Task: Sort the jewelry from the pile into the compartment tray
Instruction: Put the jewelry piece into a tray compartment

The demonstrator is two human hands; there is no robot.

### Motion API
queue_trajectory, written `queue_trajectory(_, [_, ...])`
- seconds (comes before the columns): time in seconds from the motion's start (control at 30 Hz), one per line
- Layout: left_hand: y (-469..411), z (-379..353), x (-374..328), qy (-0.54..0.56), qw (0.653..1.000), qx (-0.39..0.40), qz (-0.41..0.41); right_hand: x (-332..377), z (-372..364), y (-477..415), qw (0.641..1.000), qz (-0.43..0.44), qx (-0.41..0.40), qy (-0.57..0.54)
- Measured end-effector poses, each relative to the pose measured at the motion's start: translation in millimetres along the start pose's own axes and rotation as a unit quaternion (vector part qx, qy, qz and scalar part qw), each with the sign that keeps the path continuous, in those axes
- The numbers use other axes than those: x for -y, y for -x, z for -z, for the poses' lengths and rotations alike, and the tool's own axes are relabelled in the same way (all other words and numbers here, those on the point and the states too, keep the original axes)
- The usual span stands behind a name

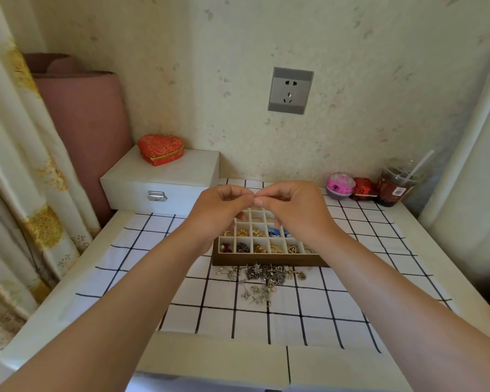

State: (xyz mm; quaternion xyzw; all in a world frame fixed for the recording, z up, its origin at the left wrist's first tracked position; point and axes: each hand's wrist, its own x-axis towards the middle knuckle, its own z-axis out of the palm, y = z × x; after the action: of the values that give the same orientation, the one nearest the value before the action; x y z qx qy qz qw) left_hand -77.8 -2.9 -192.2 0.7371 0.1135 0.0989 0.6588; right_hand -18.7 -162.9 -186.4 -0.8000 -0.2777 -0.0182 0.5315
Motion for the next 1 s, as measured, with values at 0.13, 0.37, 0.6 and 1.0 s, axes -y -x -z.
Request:
queue_trajectory(0.13, [-11, 5, 7, -0.025, 1.000, 0.004, -0.008, -10, -11, -13, 0.998, 0.005, -0.002, 0.056])
queue_trajectory(0.37, [-20, 26, 46, -0.428, 0.900, -0.026, -0.075, -29, -28, -35, 0.969, 0.030, 0.040, 0.240])
queue_trajectory(0.6, [-21, 33, 68, -0.457, 0.882, 0.013, -0.112, -49, -53, -51, 0.928, 0.034, 0.118, 0.352])
queue_trajectory(1.0, [-29, 34, 69, -0.475, 0.870, 0.005, -0.133, -46, -59, -58, 0.893, 0.019, 0.113, 0.434])
